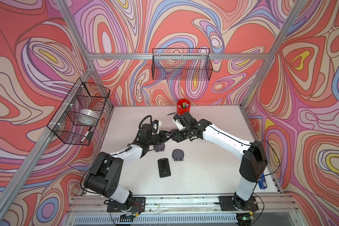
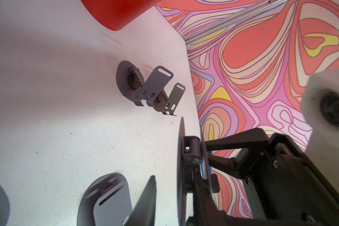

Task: Open the phone stand

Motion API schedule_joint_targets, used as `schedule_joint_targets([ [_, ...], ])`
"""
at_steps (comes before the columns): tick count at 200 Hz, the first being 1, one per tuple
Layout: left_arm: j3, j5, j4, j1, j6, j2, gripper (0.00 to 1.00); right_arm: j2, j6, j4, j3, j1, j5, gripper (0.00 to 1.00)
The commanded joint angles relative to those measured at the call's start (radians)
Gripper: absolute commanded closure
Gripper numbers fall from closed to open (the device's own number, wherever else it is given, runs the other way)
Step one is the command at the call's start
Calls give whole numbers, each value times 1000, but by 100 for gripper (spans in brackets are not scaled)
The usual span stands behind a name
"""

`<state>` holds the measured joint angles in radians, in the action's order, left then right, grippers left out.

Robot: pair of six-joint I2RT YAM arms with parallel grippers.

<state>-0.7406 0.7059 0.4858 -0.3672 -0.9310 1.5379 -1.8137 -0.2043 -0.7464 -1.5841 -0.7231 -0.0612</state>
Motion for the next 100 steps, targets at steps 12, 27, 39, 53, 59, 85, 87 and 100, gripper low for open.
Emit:
schedule_joint_targets([
  [12,-26,30,93,-12,-31,25,97,37,-13,47,-2,-1,-25,79],
  [27,-24,35,115,-13,-38,33,100,36,-23,59,4,0,-25,80],
  [39,-22,38,130,-15,-40,36,100,60,-30,71,12,-1,-29,80],
  [53,-19,35,133,-16,-34,36,100,71,-40,80,19,-1,-32,81],
  [59,-19,33,133,-16,-28,36,100,72,-42,82,19,-1,-37,81],
  [85,-33,15,64,-25,37,22,100,79,-57,73,14,-1,-49,81],
  [87,-36,12,54,-25,47,20,100,79,-56,71,13,-1,-50,81],
  [100,-53,-11,-27,-36,117,5,100,80,-59,61,6,-1,-60,81],
])
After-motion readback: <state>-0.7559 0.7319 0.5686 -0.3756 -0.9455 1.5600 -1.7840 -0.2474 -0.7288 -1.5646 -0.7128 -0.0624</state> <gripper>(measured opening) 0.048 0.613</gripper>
